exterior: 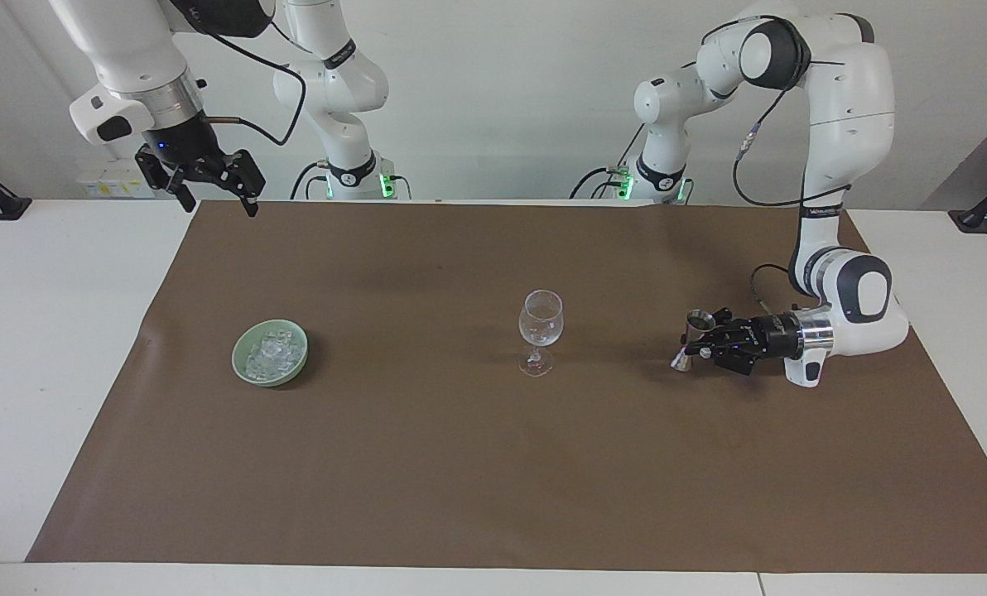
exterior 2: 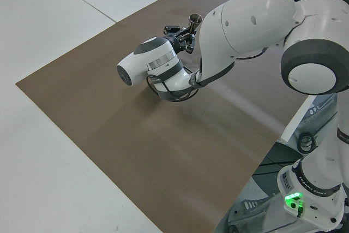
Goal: Pour wine and add ice with both arms
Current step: 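Lift the silver bottle with the left gripper toward the wine glass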
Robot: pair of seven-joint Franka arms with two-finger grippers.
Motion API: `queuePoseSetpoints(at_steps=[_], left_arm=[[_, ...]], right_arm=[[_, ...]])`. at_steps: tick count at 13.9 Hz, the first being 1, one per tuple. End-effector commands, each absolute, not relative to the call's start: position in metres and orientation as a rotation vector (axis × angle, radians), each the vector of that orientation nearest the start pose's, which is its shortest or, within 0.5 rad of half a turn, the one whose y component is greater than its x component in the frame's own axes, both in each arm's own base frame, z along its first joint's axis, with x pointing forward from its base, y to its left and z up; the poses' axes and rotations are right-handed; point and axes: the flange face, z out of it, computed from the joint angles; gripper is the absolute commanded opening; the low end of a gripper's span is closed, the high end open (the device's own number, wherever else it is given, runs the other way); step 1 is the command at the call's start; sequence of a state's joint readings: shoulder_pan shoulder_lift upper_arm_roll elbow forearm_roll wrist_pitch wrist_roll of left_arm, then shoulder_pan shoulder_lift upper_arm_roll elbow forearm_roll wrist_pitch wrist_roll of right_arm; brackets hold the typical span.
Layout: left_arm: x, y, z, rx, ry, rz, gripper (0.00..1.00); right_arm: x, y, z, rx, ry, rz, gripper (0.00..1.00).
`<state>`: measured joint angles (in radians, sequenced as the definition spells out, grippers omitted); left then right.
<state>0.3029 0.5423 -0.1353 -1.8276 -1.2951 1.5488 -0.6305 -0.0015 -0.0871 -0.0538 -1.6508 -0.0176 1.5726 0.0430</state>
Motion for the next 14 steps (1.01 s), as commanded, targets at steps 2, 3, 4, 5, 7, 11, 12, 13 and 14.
queuePoseSetpoints(at_steps=[2,3,4,5,7,11,12,13,14], left_arm=[[0.614,-0.017,0.295,1.360,1.215,-1.072,0.00],[0.615,-0.021,0.300,1.370,1.210,-1.067,0.00],[0.616,-0.026,0.303,1.378,1.215,-1.060,0.00],[0.617,-0.032,0.309,1.383,1.229,-1.063,0.00],[0.619,-0.045,0.319,1.397,1.245,-1.063,0.00],[0.621,-0.066,0.330,1.433,1.244,-1.032,0.00],[0.621,-0.071,0.331,1.435,1.240,-1.036,0.00],[0.621,-0.080,0.332,1.447,1.234,-1.039,0.00],[0.621,-0.083,0.333,1.451,1.238,-1.036,0.00]], right_arm=[[0.520,-0.032,0.636,-3.138,0.130,-0.007,1.00],[0.520,-0.032,0.636,-3.138,0.130,-0.007,1.00],[0.520,-0.032,0.636,-3.138,0.130,-0.007,1.00],[0.520,-0.032,0.636,-3.138,0.130,-0.007,1.00],[0.520,-0.032,0.636,-3.138,0.130,-0.007,1.00],[0.520,-0.032,0.636,-3.138,0.130,-0.007,1.00],[0.520,-0.032,0.636,-3.138,0.130,-0.007,1.00],[0.520,-0.032,0.636,-3.138,0.130,-0.007,1.00],[0.520,-0.032,0.636,-3.138,0.130,-0.007,1.00]])
